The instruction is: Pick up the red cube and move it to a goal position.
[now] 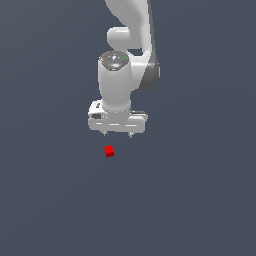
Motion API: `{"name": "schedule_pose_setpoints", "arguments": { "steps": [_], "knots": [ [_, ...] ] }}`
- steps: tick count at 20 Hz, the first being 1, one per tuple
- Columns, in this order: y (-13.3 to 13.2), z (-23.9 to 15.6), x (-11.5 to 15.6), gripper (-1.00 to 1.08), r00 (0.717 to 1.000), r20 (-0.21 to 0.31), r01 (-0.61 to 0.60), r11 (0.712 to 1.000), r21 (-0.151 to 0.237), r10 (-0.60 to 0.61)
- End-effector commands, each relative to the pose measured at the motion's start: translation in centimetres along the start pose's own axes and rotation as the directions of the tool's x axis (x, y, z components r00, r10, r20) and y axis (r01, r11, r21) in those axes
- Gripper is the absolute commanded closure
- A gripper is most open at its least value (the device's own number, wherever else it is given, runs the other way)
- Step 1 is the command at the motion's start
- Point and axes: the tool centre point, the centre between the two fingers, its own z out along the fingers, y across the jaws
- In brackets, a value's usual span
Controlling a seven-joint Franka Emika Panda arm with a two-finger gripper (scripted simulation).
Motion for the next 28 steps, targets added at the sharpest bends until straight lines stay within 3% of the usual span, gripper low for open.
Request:
{"name": "schedule_pose_setpoints", "arguments": {
  "steps": [1, 12, 28],
  "knots": [
    [0.0, 0.0, 0.0, -0.92, 1.000, 0.000, 0.000, 1.000, 0.000, 0.000],
    [0.9, 2.9, -0.5, -0.92, 0.998, 0.005, 0.064, 0.998, 0.007, -0.064],
    [4.3, 14.3, -1.8, -0.92, 0.951, 0.021, 0.306, 0.951, 0.035, -0.307]
  ]
}}
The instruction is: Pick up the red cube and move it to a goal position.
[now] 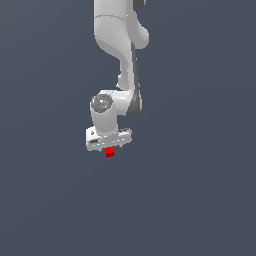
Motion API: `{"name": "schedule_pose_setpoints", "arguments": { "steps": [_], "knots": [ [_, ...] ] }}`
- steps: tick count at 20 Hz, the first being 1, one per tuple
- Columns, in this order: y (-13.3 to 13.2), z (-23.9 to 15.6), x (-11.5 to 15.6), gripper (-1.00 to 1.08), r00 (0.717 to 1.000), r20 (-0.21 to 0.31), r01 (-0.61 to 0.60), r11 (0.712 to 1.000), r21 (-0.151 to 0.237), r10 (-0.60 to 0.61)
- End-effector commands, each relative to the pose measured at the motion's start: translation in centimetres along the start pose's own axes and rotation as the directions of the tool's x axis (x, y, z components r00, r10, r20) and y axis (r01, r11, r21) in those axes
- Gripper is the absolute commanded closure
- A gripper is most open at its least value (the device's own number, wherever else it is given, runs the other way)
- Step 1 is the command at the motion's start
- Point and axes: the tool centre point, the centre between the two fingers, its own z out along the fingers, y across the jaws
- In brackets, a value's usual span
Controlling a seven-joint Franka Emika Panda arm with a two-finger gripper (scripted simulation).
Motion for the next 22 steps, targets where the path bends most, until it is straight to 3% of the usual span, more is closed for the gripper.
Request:
{"name": "schedule_pose_setpoints", "arguments": {
  "steps": [1, 10, 11, 22],
  "knots": [
    [0.4, 1.3, -0.1, -0.92, 1.000, 0.001, 0.031, 1.000, 0.003, -0.031],
    [1.1, 3.3, -0.3, -0.92, 0.997, 0.006, 0.073, 0.997, 0.006, -0.073],
    [1.1, 3.3, -0.3, 1.08, 0.997, 0.006, 0.073, 0.997, 0.006, -0.073],
    [1.1, 3.2, -0.3, 1.08, 0.997, 0.006, 0.073, 0.997, 0.006, -0.073]
  ]
}}
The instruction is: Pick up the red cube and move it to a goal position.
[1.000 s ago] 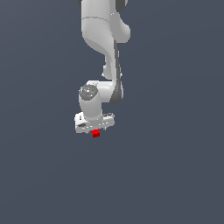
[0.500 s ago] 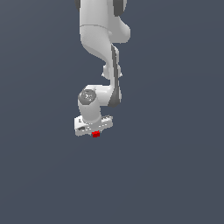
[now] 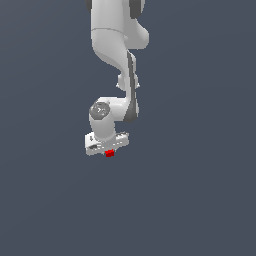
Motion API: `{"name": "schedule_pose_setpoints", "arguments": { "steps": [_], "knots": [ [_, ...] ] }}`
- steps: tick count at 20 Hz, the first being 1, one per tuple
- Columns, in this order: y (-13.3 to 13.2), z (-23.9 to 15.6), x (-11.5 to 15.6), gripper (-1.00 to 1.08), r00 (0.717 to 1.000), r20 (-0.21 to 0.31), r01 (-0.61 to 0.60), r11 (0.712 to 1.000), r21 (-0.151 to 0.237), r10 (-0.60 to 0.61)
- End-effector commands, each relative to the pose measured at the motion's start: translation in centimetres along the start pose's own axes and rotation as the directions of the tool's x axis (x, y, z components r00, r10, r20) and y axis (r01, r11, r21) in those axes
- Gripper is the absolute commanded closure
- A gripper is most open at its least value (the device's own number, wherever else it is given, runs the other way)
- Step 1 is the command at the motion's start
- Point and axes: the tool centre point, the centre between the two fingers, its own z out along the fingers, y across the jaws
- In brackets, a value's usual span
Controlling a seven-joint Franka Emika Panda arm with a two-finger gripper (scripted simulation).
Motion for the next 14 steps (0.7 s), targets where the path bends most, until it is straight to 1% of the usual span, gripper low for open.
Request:
{"name": "schedule_pose_setpoints", "arguments": {
  "steps": [1, 8, 14],
  "knots": [
    [0.0, -0.1, 0.0, 1.08, 1.000, 0.000, 0.000, 1.000, 0.000, 0.000],
    [-0.2, -2.5, 0.2, 1.08, 1.000, 0.000, 0.000, 1.000, 0.000, 0.000],
    [-0.5, -7.1, 0.5, 1.08, 1.000, 0.000, 0.000, 1.000, 0.000, 0.000]
  ]
}}
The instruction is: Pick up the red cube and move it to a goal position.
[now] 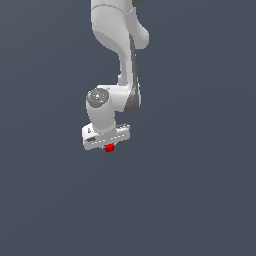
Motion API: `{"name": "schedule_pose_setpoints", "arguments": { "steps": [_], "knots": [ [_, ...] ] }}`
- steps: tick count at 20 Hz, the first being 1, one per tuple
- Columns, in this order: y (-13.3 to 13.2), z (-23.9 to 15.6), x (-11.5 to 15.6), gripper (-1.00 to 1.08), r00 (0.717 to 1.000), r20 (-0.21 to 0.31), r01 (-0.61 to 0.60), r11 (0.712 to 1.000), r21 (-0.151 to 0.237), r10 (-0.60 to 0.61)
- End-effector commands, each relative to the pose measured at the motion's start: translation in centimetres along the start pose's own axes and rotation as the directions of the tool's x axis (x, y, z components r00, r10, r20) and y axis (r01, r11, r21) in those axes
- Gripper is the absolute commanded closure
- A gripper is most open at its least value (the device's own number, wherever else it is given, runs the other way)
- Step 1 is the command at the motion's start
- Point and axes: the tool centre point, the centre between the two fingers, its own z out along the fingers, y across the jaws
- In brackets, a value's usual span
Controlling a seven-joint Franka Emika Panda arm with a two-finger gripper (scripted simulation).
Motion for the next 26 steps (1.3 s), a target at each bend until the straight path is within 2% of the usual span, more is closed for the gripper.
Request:
{"name": "schedule_pose_setpoints", "arguments": {
  "steps": [1, 14, 20, 26],
  "knots": [
    [-0.1, -2.3, 0.2, 1.08, 1.000, -0.001, 0.000, 1.000, -0.001, 0.000],
    [-1.0, -15.5, 1.4, 1.08, 1.000, -0.001, 0.001, 1.000, -0.001, -0.001],
    [-1.1, -18.7, 1.8, 1.08, 1.000, -0.001, 0.001, 1.000, -0.001, -0.001],
    [-1.2, -19.7, 1.9, 1.08, 1.000, -0.001, 0.001, 1.000, -0.001, -0.001]
  ]
}}
